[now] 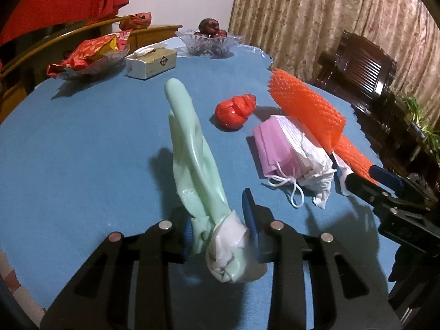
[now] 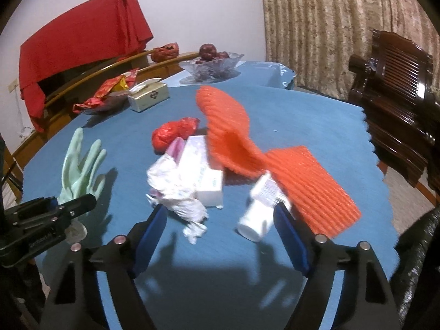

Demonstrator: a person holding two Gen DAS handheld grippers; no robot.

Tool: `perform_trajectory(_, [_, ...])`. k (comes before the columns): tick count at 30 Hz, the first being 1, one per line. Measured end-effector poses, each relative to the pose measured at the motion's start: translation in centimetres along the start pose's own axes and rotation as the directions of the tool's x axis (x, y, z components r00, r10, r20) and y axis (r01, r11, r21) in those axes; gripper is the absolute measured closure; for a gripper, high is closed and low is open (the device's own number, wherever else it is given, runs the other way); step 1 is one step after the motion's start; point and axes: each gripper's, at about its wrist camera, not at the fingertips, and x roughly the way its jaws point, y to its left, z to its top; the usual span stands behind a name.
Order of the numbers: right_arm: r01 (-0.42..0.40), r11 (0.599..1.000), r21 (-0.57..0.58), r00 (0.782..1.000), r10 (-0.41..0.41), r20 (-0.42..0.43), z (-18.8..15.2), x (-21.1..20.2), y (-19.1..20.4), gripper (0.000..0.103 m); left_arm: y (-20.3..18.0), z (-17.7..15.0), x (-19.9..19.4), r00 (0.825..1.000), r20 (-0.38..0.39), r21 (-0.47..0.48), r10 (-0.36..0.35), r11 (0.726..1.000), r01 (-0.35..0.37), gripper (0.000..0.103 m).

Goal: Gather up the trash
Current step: 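Grasp the mint-green glove with the left gripper while the right gripper grasps white tissue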

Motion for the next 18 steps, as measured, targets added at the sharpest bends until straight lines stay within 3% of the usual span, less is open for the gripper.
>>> perform_trajectory(10, [-0.04, 0.998, -0.043, 0.997, 0.038, -0.067, 0.9, 4.0, 2.1, 0.057, 1.6, 0.5, -0.2, 1.0, 0.02, -0.006, 0.016, 1.0, -0.016, 0.073])
perform_trajectory(16, [-0.08, 0.996, -0.041, 0.994, 0.077, -0.08, 0.6, 4.0, 1.9, 0.076, 1.2, 0.7, -0.3, 1.0, 0.025, 0.001, 0.003, 1.0, -0.003, 0.073])
perform_trajectory(18, [-0.085, 0.995, -0.047, 0.995, 0.082, -0.064, 0.7, 3.2, 2.0, 0.077, 1.0, 0.6, -0.5, 1.0, 0.027, 0.003, -0.001, 1.0, 0.001, 0.073])
